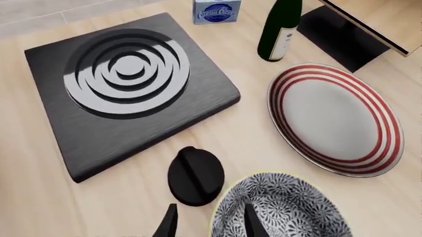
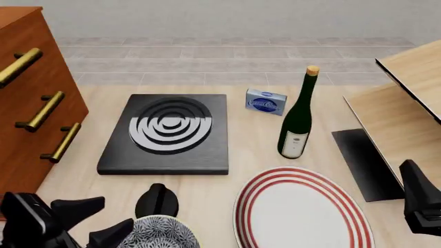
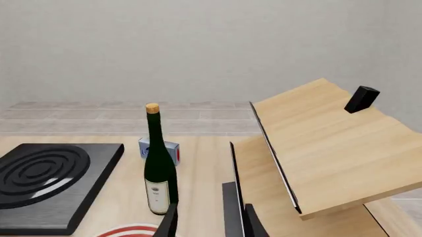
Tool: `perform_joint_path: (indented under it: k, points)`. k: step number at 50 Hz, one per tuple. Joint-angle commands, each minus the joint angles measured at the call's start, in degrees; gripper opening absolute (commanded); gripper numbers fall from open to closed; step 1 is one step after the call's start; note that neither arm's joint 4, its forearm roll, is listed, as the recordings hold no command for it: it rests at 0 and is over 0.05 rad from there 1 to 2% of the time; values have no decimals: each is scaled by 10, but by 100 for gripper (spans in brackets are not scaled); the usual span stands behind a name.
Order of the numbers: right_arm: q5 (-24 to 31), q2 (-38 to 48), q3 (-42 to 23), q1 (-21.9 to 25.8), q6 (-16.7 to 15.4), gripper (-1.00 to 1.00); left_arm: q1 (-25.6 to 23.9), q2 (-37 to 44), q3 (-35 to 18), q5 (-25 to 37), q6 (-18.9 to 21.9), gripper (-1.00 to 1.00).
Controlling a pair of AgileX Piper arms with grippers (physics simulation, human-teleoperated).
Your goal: Put the bowl on the stove.
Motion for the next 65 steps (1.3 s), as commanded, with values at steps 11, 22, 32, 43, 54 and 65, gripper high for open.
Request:
perform_joint_path:
  k: [11, 22, 32, 43, 54, 65]
  points:
    - [0, 0, 0, 0, 0, 100, -26, 33, 14, -19, 12, 100]
    - [0, 0, 0, 0, 0, 100, -27, 73, 22, -51, 14, 100]
    - [0, 0, 0, 0, 0, 100, -35, 81, 23, -53, 23, 100]
    - [0, 0, 0, 0, 0, 100, -37, 100, 23, -64, 30, 100]
    - [0, 0, 0, 0, 0, 100, -36, 130, 23, -86, 41, 100]
    - [0, 0, 0, 0, 0, 100, -42, 161, 23, -107, 45, 100]
